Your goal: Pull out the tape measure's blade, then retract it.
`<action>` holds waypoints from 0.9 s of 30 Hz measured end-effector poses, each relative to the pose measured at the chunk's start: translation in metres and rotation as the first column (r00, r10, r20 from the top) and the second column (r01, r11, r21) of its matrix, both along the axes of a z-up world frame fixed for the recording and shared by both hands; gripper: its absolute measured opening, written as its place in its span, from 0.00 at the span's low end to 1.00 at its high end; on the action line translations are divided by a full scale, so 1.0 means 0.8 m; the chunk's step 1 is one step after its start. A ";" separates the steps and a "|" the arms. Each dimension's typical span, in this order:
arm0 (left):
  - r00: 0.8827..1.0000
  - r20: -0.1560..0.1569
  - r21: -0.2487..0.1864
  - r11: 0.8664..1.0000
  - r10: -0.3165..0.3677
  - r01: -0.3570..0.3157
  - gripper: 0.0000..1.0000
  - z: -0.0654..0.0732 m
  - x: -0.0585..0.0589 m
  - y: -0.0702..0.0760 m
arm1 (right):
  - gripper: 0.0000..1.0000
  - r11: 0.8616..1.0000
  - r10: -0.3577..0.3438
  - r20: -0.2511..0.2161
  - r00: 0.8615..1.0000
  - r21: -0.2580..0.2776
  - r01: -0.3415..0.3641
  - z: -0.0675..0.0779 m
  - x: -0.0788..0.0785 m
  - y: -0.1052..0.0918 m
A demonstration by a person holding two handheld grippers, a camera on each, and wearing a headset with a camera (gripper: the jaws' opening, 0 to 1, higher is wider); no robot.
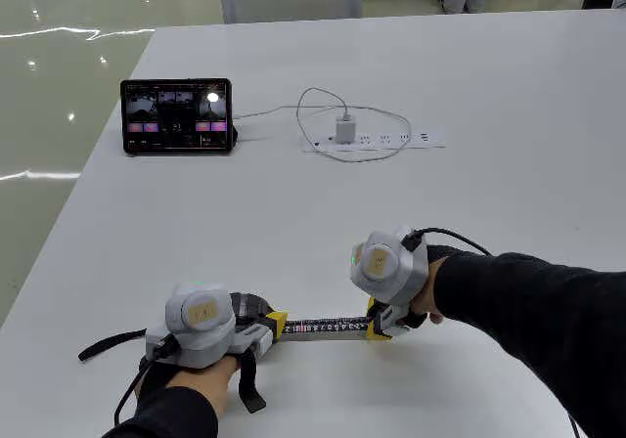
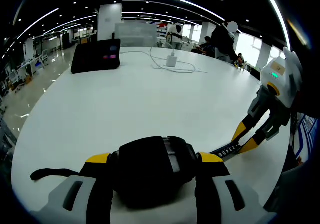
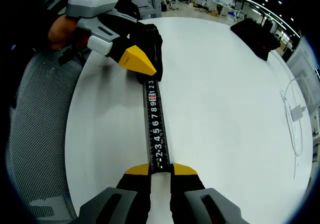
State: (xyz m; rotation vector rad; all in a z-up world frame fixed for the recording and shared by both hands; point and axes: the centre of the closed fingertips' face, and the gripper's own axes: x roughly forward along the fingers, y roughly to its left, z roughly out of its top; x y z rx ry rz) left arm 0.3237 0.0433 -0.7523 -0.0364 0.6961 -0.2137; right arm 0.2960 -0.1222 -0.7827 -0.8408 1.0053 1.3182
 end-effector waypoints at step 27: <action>1.000 -0.012 -0.012 1.000 -0.003 0.002 0.62 0.000 0.000 0.000 | 0.10 1.000 -0.003 -0.001 1.000 0.006 0.003 -0.001 0.001 0.013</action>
